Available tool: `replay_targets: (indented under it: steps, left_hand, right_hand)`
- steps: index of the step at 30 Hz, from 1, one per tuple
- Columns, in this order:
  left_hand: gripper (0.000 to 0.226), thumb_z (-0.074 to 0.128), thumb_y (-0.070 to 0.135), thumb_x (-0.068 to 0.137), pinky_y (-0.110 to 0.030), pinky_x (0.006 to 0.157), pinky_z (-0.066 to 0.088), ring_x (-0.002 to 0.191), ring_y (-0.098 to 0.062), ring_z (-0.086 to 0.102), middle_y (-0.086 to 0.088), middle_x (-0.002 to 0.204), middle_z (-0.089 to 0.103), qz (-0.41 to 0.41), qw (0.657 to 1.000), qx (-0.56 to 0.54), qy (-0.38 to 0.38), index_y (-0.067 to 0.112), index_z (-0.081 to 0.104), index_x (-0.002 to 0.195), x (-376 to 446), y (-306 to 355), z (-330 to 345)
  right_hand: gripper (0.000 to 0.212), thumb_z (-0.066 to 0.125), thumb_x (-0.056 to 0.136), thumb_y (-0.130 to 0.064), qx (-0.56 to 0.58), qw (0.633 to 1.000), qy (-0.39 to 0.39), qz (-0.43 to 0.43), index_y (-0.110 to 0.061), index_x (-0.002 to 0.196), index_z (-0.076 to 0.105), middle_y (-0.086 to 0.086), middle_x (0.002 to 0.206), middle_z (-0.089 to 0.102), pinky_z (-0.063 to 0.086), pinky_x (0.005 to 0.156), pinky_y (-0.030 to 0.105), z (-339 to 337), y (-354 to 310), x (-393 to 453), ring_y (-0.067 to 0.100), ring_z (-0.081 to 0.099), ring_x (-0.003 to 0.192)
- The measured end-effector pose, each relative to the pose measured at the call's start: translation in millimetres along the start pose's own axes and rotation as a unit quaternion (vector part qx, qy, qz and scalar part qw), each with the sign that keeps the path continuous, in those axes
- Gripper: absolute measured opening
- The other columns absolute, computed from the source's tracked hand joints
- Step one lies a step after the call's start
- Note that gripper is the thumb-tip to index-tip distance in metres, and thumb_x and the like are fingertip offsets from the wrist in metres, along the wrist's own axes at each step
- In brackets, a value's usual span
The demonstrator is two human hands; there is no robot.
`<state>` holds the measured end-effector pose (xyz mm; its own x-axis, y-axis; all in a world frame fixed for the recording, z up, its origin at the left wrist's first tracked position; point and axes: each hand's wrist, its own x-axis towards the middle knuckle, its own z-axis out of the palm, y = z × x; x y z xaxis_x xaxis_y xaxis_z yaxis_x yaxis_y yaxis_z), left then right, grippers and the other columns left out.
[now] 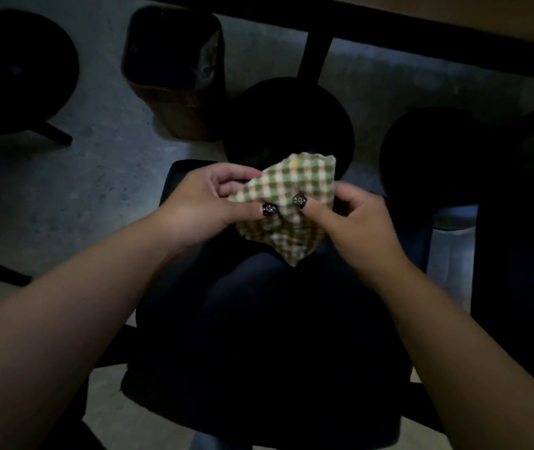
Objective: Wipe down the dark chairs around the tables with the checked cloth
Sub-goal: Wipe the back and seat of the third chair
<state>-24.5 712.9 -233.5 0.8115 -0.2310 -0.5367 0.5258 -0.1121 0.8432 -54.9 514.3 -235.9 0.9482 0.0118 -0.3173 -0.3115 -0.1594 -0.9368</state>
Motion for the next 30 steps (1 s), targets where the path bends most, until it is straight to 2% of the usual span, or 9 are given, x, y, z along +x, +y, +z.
replay_targets:
  steps: [3, 6, 11, 13, 17, 20, 24, 28, 30]
  left_hand:
    - [0.035, 0.078, -0.002, 0.071, -0.031, 0.087, 0.056, 0.095, -0.019, 0.069, -0.007, 0.102, 0.073, 0.028, 0.997, 0.068, 0.003, 0.013, 0.07, 0.102, -8, 5, 5]
    - [0.021, 0.081, 0.002, 0.071, -0.031, 0.08, 0.056, 0.087, -0.018, 0.067, -0.009, 0.095, 0.072, 0.057, 0.995, 0.08, -0.006, 0.014, 0.068, 0.083, -16, 11, 9]
    - [0.029, 0.076, 0.01, 0.059, -0.014, 0.063, 0.052, 0.069, 0.001, 0.062, 0.013, 0.068, 0.066, 0.105, 0.994, 0.006, -0.008, 0.013, 0.053, 0.075, -22, 19, 13]
    - [0.036, 0.079, 0.008, 0.059, -0.014, 0.059, 0.051, 0.065, 0.003, 0.061, 0.014, 0.064, 0.064, 0.126, 0.992, 0.013, -0.008, 0.014, 0.048, 0.077, -21, 21, 15]
    - [0.048, 0.087, 0.005, 0.059, -0.02, 0.068, 0.056, 0.078, -0.005, 0.065, 0.006, 0.084, 0.067, 0.159, 0.984, 0.085, 0.017, 0.017, 0.058, 0.095, -19, 27, 15]
    - [0.038, 0.087, 0.014, 0.06, -0.019, 0.069, 0.053, 0.076, -0.004, 0.063, 0.001, 0.082, 0.067, 0.204, 0.969, 0.119, 0.076, 0.011, 0.066, 0.091, -15, 40, 18]
    - [0.021, 0.082, 0.024, 0.068, -0.034, 0.077, 0.056, 0.082, -0.013, 0.064, -0.01, 0.084, 0.069, 0.262, 0.949, 0.141, 0.1, 0.019, 0.066, 0.081, -8, 58, 8]
    - [0.018, 0.076, 0.017, 0.069, -0.025, 0.074, 0.052, 0.077, -0.007, 0.061, -0.012, 0.083, 0.069, 0.248, 0.947, 0.188, 0.077, 0.009, 0.067, 0.082, -10, 44, 8]
    - [0.016, 0.074, 0.021, 0.066, -0.019, 0.075, 0.049, 0.074, 0.003, 0.061, 0.006, 0.078, 0.069, 0.2, 0.955, 0.211, 0.055, 0.027, 0.065, 0.078, -13, 14, 10]
  right_hand:
    - [0.031, 0.074, 0.081, -0.009, -0.027, 0.997, 0.039, -0.068, -0.033, 0.097, 0.063, -0.007, 0.08, 0.072, 0.052, 0.071, 0.021, -7, -2, -4, 0.005, 0.068, 0.081]
    - [0.035, 0.069, 0.085, -0.005, -0.01, 0.998, 0.007, -0.06, -0.033, 0.103, 0.059, -0.011, 0.084, 0.073, 0.052, 0.071, 0.016, -13, -8, -8, 0.003, 0.069, 0.086]
    - [0.018, 0.058, 0.09, -0.012, -0.04, 0.995, -0.064, -0.058, -0.027, 0.099, 0.059, 0.0, 0.093, 0.075, 0.053, 0.089, 0.036, -23, -15, -8, 0.015, 0.069, 0.095]
    - [0.014, 0.059, 0.088, -0.015, -0.048, 0.994, -0.071, -0.07, -0.028, 0.091, 0.062, 0.007, 0.089, 0.074, 0.053, 0.088, 0.038, -25, -18, -7, 0.02, 0.069, 0.09]
    - [0.029, 0.076, 0.078, -0.005, -0.068, 0.991, 0.012, -0.113, -0.03, 0.081, 0.061, -0.008, 0.076, 0.066, 0.051, 0.069, 0.018, -24, -25, -6, 0.0, 0.063, 0.074]
    - [0.029, 0.075, 0.077, -0.008, -0.101, 0.977, 0.099, -0.16, -0.032, 0.077, 0.06, -0.011, 0.075, 0.064, 0.052, 0.071, 0.021, -21, -38, -2, 0.0, 0.062, 0.074]
    - [0.026, 0.066, 0.084, -0.006, -0.102, 0.947, 0.169, -0.252, -0.031, 0.085, 0.059, -0.012, 0.086, 0.065, 0.054, 0.078, 0.031, -20, -58, 3, 0.008, 0.065, 0.087]
    - [0.029, 0.068, 0.081, -0.004, -0.14, 0.951, 0.107, -0.255, -0.031, 0.083, 0.059, -0.013, 0.092, 0.067, 0.051, 0.087, 0.025, -21, -39, -1, 0.005, 0.065, 0.098]
    - [0.028, 0.068, 0.077, 0.001, -0.189, 0.959, 0.039, -0.208, -0.026, 0.08, 0.06, -0.014, 0.087, 0.067, 0.05, 0.083, 0.021, -23, -7, -7, 0.0, 0.065, 0.092]
